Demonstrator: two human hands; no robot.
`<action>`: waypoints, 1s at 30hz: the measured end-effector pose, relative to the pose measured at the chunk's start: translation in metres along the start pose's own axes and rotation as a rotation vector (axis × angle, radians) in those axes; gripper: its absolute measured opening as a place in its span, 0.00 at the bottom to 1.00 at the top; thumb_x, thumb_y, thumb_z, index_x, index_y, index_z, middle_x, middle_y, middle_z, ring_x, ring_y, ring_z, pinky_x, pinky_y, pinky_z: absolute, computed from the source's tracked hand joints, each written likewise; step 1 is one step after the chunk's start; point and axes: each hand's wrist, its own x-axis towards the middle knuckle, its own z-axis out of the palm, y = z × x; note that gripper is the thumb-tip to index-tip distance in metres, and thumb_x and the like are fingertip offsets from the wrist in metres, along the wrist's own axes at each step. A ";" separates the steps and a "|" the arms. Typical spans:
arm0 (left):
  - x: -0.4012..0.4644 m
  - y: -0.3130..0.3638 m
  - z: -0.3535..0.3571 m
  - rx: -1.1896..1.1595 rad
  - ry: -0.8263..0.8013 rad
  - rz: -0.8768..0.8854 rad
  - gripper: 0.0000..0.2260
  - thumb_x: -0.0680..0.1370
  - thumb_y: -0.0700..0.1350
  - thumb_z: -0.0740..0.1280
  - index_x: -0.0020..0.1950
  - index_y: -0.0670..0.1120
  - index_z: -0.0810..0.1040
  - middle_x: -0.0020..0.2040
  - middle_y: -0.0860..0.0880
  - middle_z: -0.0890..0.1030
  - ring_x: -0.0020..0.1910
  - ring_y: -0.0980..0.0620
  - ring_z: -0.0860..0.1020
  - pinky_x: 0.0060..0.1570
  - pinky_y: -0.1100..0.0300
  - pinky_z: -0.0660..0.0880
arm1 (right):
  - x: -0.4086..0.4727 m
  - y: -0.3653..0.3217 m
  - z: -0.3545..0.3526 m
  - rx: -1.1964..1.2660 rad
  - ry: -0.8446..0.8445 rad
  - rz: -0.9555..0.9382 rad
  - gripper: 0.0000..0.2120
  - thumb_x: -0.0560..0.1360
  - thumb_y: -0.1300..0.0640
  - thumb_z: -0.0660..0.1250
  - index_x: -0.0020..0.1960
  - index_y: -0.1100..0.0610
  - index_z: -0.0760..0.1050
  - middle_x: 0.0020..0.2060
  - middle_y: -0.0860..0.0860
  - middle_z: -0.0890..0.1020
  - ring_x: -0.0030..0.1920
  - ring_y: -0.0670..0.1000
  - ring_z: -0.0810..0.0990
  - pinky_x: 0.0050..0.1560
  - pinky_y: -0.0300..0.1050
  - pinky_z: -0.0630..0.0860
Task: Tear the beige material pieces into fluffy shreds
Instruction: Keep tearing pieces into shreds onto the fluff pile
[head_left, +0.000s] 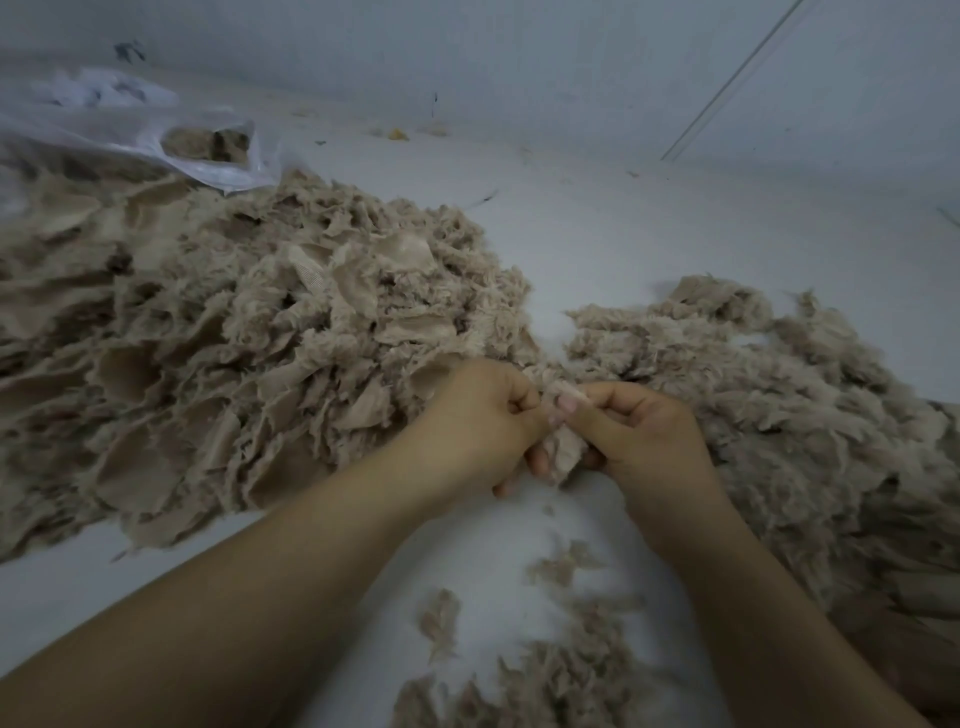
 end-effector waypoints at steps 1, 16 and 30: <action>0.000 0.001 -0.001 -0.053 0.018 -0.019 0.15 0.81 0.40 0.65 0.34 0.38 0.77 0.27 0.42 0.80 0.16 0.52 0.68 0.19 0.69 0.62 | 0.001 0.001 -0.001 0.008 0.006 0.025 0.06 0.75 0.63 0.72 0.49 0.67 0.80 0.37 0.65 0.84 0.36 0.59 0.82 0.40 0.53 0.81; 0.009 -0.006 -0.012 0.243 0.289 0.173 0.12 0.73 0.35 0.69 0.35 0.49 0.71 0.24 0.55 0.72 0.23 0.58 0.71 0.25 0.63 0.67 | 0.006 0.006 -0.002 -0.017 0.103 0.082 0.11 0.77 0.72 0.65 0.47 0.59 0.81 0.36 0.52 0.86 0.35 0.47 0.84 0.37 0.36 0.79; -0.013 0.008 -0.008 1.339 0.272 0.390 0.07 0.63 0.41 0.74 0.37 0.47 0.78 0.37 0.48 0.73 0.26 0.46 0.76 0.25 0.66 0.51 | 0.008 0.006 0.000 0.062 0.212 0.142 0.13 0.79 0.69 0.64 0.62 0.61 0.77 0.57 0.54 0.82 0.36 0.49 0.86 0.36 0.37 0.79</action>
